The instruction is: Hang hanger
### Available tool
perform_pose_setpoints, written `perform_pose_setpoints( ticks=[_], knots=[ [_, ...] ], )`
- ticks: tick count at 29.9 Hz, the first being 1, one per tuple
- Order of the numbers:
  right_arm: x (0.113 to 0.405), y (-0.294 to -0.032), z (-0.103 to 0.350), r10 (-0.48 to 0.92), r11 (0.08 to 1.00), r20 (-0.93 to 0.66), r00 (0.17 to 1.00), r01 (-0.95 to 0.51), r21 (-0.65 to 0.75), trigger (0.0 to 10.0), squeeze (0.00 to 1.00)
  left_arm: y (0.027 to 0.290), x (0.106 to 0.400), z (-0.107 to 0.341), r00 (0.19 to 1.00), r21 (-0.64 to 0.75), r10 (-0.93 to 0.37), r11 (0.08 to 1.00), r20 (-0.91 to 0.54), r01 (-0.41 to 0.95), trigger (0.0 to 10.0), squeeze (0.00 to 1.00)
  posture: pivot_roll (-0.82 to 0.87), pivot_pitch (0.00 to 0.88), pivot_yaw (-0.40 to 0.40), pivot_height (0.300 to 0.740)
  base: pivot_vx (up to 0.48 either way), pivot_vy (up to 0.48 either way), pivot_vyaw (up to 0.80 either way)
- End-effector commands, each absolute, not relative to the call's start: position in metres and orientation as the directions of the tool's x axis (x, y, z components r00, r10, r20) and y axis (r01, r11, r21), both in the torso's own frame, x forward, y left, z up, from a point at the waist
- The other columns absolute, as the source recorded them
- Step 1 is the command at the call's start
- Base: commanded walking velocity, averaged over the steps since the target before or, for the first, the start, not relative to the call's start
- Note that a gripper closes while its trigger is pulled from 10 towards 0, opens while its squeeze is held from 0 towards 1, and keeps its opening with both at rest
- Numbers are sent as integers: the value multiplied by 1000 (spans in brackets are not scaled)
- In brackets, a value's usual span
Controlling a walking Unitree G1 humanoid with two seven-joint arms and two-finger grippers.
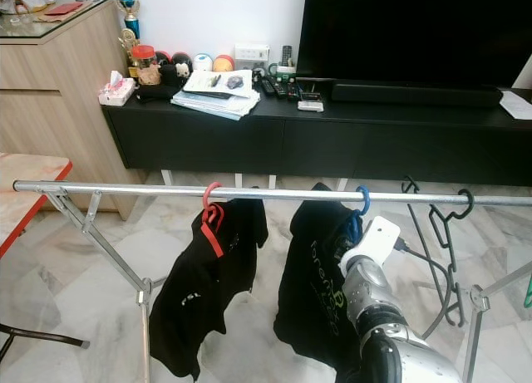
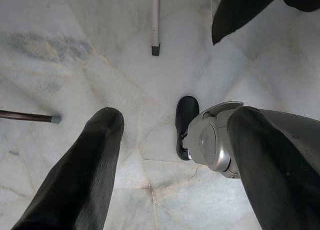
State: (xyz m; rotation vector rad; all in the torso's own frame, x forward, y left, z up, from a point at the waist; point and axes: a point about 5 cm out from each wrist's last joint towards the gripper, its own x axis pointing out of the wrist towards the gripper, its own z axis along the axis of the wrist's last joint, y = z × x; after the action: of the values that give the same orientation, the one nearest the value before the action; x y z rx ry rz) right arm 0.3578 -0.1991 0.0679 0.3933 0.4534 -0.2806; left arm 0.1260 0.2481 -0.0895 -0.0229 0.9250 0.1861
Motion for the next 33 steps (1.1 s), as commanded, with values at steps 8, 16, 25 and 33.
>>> perform_pose_setpoints(
  ticks=[8, 16, 25, 33],
  knots=[
    [357, -203, 68, -172, 902, -482, 859, 334, 275, 10000, 0, 252, 116, -92, 560, 67, 154, 983, -814, -173, 10000, 0, 204, 66, -6, 740, 0, 0, 0],
    [368, -195, 83, -144, 930, -431, 891, 271, 250, 10000, 0, 260, 105, -92, 544, 85, 170, 980, -821, -178, 10000, 0, 222, 83, 13, 740, 0, 0, 0],
    [371, -196, 88, -151, 954, -419, 895, 242, 174, 10000, 0, 270, 83, -94, 516, 103, 182, 979, -837, -178, 10000, 0, 239, 129, 45, 740, 0, 0, 0],
    [369, -206, 88, -190, 943, -421, 887, 285, 174, 10000, 0, 272, 70, -94, 506, 101, 177, 980, -845, -173, 10000, 0, 254, 152, 54, 740, 0, 0, 0]
  ],
)
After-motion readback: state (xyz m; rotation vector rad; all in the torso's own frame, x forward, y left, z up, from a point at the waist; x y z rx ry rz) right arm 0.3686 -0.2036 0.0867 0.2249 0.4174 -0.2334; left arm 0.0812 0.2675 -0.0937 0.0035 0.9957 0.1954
